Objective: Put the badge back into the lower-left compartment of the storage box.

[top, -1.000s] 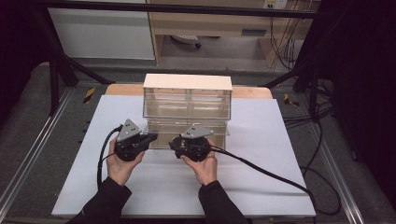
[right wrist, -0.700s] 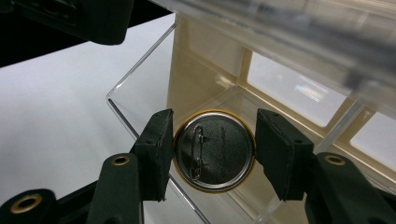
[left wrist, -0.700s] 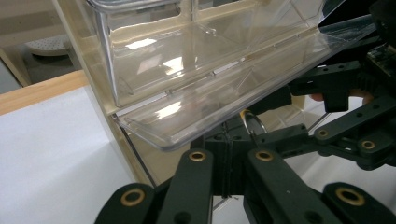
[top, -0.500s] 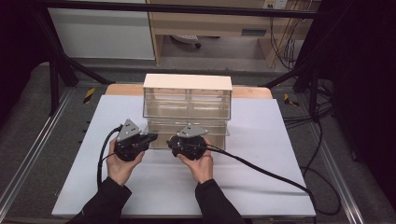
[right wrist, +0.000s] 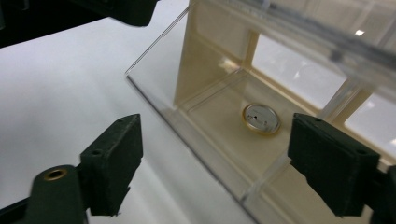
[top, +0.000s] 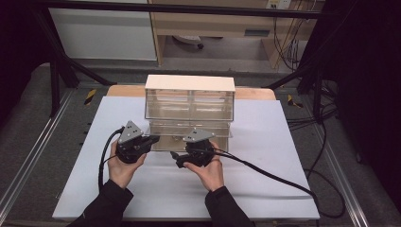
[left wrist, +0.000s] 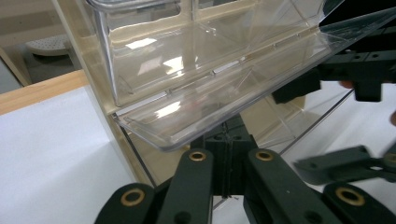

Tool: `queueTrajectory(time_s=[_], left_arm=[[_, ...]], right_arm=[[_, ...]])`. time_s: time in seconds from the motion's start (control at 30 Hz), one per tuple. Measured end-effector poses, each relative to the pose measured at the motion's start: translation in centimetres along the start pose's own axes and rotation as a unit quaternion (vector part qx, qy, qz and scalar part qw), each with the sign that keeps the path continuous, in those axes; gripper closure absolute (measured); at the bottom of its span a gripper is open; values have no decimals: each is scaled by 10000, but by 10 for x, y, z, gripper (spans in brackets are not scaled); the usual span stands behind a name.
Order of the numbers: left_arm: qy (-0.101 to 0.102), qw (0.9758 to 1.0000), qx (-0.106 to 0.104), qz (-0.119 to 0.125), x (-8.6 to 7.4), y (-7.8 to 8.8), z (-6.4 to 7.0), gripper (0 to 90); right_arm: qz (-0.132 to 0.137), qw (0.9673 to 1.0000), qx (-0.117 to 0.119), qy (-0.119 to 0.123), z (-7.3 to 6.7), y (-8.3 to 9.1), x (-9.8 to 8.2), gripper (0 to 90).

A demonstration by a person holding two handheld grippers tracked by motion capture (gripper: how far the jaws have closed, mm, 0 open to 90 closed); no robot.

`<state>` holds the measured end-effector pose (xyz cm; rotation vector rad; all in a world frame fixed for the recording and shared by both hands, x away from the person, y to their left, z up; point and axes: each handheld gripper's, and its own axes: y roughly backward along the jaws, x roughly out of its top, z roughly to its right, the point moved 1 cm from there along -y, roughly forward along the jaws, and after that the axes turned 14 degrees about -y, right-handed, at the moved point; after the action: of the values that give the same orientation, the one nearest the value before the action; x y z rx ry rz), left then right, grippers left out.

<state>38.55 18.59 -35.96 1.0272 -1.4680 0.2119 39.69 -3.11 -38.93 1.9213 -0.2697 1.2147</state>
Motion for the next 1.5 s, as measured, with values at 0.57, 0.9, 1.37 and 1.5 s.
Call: queueTrajectory(time_s=[0.57,0.9,1.37,1.5], left_arm=[[-14,10000,8,-19,0,0,0,895],[-13,10000,4,-22,0,0,0,896],[13,10000,-32,-8,-1,-1,0,896],[13,10000,-25,-8,-1,-1,0,896]], right_arm=[[-363,9993,49,-69,22,47,-23,34],[-339,9991,-167,-180,51,78,-37,9],[-443,9975,-347,-425,95,106,-66,8],[-438,9969,-439,-493,107,112,-74,9]])
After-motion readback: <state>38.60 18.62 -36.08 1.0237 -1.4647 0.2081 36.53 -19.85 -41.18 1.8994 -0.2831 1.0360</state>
